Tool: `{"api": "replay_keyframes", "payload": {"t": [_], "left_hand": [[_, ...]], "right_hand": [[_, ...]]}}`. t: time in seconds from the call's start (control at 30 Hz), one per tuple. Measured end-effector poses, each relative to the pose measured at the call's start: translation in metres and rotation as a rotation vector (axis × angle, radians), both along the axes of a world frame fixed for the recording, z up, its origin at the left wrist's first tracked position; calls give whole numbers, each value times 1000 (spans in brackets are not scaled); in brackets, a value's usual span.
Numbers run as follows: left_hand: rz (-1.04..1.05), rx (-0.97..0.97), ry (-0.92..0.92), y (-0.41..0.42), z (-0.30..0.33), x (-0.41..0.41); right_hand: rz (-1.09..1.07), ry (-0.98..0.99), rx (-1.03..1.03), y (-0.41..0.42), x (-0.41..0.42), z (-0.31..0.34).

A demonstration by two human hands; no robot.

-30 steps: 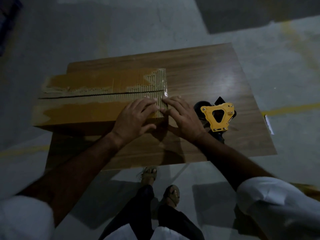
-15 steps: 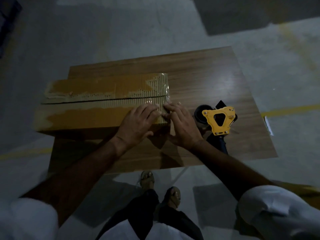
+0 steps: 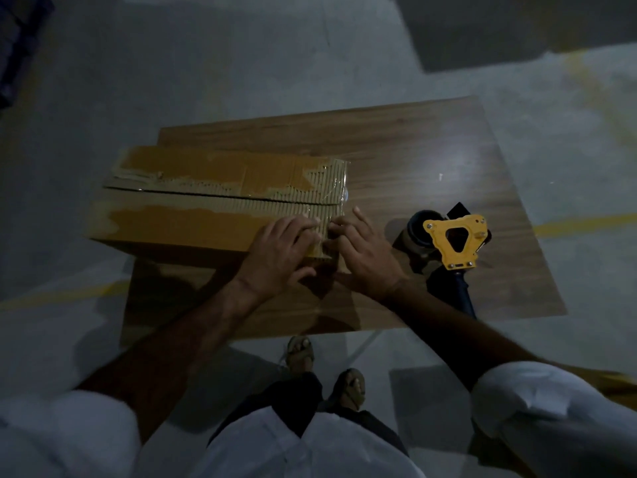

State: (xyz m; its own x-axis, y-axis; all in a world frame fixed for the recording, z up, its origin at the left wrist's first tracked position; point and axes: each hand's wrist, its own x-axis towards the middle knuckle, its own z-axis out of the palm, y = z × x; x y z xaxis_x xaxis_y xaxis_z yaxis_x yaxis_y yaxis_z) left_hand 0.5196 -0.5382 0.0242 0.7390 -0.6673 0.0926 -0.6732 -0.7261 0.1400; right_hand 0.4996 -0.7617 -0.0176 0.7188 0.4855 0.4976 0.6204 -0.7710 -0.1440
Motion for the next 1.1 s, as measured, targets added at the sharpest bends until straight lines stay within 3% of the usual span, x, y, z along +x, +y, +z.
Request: {"api": "replay_keyframes", "payload": {"t": [0.27, 0.53, 0.77, 0.9, 1.0, 1.1], "left_hand": [[61, 82, -10, -11, 5, 5], [-167, 132, -91, 38, 7, 16], [-274, 181, -120, 100, 18, 29], [63, 3, -62, 97, 9, -1], [369, -255, 173, 64, -6, -40], [460, -488, 226, 42, -12, -45]], "right_hand": [[32, 220, -84, -17, 17, 30], [-123, 199, 97, 30, -16, 19], [-82, 223, 128, 82, -39, 20], [40, 211, 75, 66, -15, 28], [-47, 245, 22, 36, 12, 35], [-124, 303, 2, 33, 6, 32]]}}
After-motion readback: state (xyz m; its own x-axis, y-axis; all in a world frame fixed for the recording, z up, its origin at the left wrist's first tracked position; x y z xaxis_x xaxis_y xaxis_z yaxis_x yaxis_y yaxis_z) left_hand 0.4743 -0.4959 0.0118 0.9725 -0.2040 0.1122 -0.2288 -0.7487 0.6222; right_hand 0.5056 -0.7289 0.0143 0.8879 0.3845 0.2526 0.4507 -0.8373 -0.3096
